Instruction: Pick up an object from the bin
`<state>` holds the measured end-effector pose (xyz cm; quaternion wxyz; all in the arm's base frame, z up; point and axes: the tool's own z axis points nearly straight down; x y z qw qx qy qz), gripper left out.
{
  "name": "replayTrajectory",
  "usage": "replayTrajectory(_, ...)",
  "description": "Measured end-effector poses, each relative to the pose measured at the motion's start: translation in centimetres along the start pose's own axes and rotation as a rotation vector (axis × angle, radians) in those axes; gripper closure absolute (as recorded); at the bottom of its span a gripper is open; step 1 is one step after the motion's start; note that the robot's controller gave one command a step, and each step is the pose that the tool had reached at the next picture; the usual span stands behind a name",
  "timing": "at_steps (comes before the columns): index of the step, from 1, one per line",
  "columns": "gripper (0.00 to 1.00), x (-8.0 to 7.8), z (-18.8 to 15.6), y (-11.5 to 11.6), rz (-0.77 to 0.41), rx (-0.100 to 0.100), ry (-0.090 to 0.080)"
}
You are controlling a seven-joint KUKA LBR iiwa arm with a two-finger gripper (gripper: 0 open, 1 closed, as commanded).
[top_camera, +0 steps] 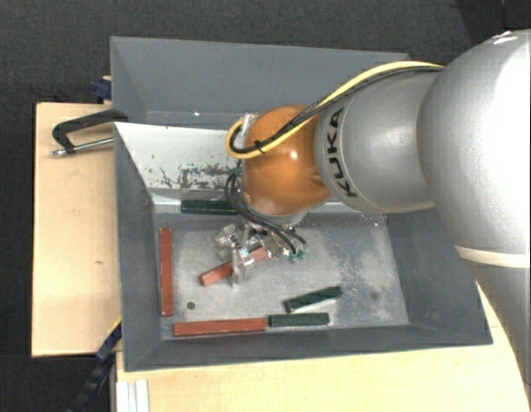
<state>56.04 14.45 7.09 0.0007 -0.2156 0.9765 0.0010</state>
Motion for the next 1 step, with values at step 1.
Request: replayTrajectory(1, 1.00, -1.50, -18.30, -0.07, 0.017, 0.003, -0.014)
